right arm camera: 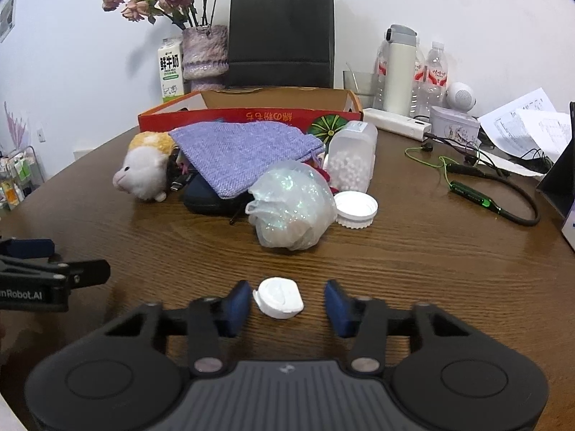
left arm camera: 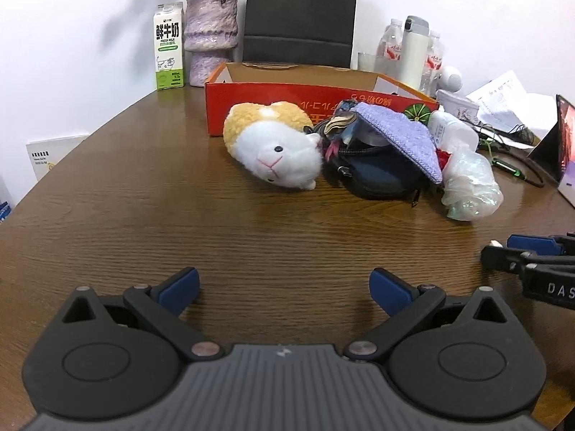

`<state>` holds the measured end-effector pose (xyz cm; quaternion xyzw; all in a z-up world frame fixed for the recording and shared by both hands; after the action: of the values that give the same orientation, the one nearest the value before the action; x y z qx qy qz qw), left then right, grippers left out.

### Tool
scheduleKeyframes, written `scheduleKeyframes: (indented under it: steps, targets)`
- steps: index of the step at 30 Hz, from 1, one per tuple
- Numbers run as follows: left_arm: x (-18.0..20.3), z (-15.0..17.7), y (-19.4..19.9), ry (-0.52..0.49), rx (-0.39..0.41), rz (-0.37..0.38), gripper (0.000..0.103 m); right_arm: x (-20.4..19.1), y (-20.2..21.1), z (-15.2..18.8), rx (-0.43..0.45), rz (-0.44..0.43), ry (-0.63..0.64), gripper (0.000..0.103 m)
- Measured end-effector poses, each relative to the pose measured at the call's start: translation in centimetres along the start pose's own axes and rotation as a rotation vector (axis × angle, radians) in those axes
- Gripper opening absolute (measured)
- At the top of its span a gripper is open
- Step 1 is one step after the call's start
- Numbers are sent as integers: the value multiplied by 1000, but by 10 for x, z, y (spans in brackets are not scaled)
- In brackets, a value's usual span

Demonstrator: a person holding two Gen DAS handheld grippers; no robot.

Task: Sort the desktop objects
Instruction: 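Grasp the small white cap with the right gripper while the left grasps the plush hamster, then carry both items over the red box and open both grippers to drop them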

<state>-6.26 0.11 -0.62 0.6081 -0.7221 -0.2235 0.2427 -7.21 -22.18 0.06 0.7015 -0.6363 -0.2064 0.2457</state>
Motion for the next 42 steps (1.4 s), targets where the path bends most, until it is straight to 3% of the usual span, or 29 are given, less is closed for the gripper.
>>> scheduleKeyframes:
  steps: [2,5,11,13,16,21,23,28,35,42]
  targets:
    - [1,-3,1,-5,1,-1,95,2,0,0,2,-4,-4,26]
    - [1,-16,3,-14,34,-1,78,0,0,0,8,-6,4,25]
    - [-15,-81,-18,67,135,-15,82,-3,2,-6,32,-43,3,25]
    - [-23,-101,-40,112,107,-16,81,-2,2,-9,38,-46,-3,25]
    - [-34,-114,-78,170,15,-40,60,1,2,-10,39,-51,-14,25]
    - [-41,-111,-96,160,-15,-22,63,5,1,-7,36,-55,-26,25]
    - [-42,-109,-91,181,-7,-35,53,4,-3,-7,27,-61,-27,25]
    - [-26,-97,-45,73,106,-95,49,-6,5,-9,56,-93,-2,25]
    - [-21,-81,38,93,221,11,49,-13,33,-16,142,-101,-3,25]
    - [-16,-72,64,94,234,69,50,-13,51,-32,200,-88,-5,25]
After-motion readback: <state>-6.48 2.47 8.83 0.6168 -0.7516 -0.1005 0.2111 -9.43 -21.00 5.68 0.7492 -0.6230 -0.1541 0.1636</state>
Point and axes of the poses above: each gripper's, at about its wrist camera, not at the fingertips, and y roughly against the way its jaws point, x to its right, z to its underside, the point moved 1 cm from there along -y, roughly the way its jaws point, and after that the axes turned 4 degrees about z, right-handed, at the moved point
